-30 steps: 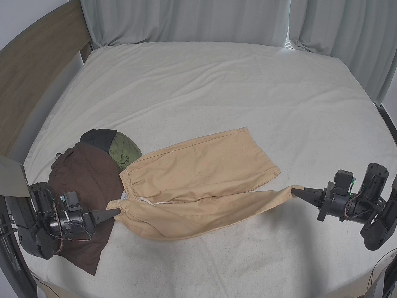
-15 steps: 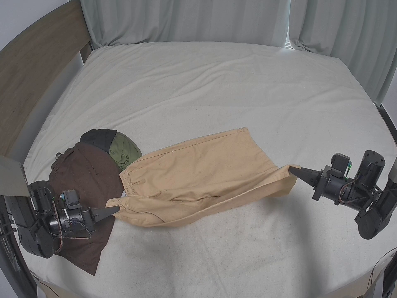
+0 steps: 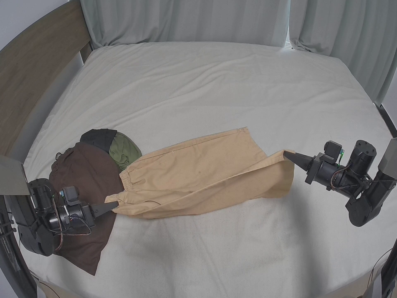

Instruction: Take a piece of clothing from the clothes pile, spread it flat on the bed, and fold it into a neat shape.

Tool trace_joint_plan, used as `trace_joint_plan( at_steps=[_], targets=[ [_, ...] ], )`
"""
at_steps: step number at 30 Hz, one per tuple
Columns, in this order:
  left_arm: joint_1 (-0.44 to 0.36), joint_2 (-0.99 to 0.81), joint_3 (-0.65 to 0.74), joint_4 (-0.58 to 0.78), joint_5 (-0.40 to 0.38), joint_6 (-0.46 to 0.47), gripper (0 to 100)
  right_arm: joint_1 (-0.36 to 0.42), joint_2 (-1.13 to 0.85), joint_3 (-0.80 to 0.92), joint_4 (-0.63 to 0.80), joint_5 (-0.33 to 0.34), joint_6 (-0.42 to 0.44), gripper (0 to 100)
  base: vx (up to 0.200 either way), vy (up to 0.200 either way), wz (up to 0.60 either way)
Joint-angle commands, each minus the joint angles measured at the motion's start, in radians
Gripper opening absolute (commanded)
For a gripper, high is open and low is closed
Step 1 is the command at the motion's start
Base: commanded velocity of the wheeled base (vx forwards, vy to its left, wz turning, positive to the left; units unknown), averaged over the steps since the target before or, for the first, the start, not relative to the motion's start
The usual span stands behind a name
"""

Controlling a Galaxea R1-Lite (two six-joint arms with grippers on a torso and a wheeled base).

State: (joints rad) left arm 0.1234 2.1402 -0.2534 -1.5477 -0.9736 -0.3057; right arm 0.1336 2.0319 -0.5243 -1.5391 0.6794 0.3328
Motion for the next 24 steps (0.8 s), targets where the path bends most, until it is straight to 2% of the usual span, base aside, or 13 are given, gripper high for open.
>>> trace_joint_plan(
  at_steps=[1,4,5,6,20,24],
  targets=[
    [0.001,0.000,-0.020,0.000,0.029,-0.023,0,-0.002,0.047,-0.076,-0.001,0.000,0.017,0,0.000,0.000,0.00],
    [-0.004,0.001,-0.026,0.000,0.053,-0.041,0,-0.006,0.057,-0.100,-0.001,0.000,0.023,0,0.000,0.000,0.00],
    [-0.011,0.003,-0.032,0.000,0.095,-0.061,0,-0.009,0.077,-0.131,0.001,0.000,0.029,0,0.000,0.000,0.00],
    [-0.013,0.003,-0.037,0.000,0.101,-0.065,0,-0.009,0.085,-0.140,-0.001,0.000,0.029,0,0.000,0.000,0.00],
    [-0.022,0.003,-0.063,0.000,0.108,-0.107,0,-0.002,0.136,-0.293,0.010,0.000,0.097,0,0.000,0.000,0.00],
    [-0.033,0.004,-0.081,0.000,0.141,-0.142,0,-0.002,0.149,-0.338,0.056,0.000,0.097,0,0.000,0.000,0.00]
  ],
)
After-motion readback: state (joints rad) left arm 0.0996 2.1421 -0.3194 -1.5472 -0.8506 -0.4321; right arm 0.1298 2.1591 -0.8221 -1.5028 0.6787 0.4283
